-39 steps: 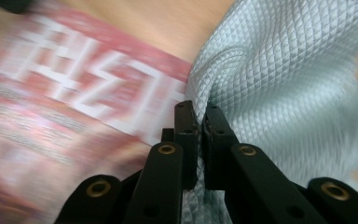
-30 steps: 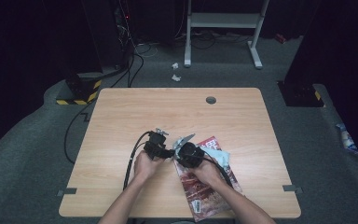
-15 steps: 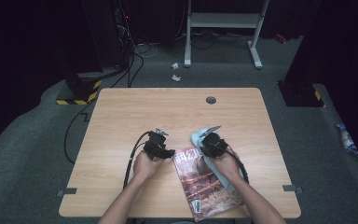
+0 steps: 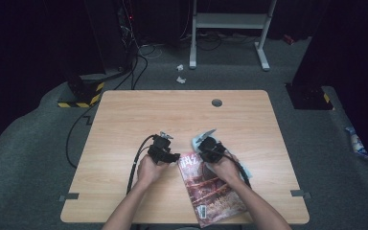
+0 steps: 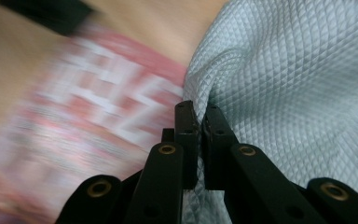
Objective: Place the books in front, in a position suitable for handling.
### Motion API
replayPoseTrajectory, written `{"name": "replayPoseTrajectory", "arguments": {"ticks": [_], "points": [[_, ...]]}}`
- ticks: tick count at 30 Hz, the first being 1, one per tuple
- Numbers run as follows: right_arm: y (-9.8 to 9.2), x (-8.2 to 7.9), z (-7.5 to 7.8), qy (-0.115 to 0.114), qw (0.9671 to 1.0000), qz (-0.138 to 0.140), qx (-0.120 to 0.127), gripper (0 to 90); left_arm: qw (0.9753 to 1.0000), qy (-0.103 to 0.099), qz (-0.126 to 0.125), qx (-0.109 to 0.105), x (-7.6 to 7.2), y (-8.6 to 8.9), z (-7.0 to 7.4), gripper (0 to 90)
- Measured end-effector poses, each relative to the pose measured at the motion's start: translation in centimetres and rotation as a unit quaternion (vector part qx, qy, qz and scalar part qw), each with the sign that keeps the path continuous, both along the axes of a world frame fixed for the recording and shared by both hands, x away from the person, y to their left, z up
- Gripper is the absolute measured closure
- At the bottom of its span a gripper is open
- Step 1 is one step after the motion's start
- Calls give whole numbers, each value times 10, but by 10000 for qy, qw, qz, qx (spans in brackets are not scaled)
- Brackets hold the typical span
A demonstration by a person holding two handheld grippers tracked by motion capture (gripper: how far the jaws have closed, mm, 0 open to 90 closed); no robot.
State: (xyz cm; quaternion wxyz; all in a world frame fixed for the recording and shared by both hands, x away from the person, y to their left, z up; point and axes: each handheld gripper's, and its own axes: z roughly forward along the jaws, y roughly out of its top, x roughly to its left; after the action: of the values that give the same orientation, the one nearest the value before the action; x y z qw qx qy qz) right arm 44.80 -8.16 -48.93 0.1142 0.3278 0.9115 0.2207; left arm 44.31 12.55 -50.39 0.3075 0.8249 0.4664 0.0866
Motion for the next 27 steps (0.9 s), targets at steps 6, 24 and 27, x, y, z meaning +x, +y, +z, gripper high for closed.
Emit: {"name": "replayPoseTrajectory", "arguments": {"ticks": [6,24,27], "points": [[54,-27,-1,268,9947,965,214,864,10000,0,-40,25,0,1,0,462],[-9,9,0,256,9987,-96,435,863,9999,-73,-68,-33,0,1,-1,467],[-43,20,1,216,9965,-582,554,862,9999,-83,-76,-52,1,1,-1,467]]}}
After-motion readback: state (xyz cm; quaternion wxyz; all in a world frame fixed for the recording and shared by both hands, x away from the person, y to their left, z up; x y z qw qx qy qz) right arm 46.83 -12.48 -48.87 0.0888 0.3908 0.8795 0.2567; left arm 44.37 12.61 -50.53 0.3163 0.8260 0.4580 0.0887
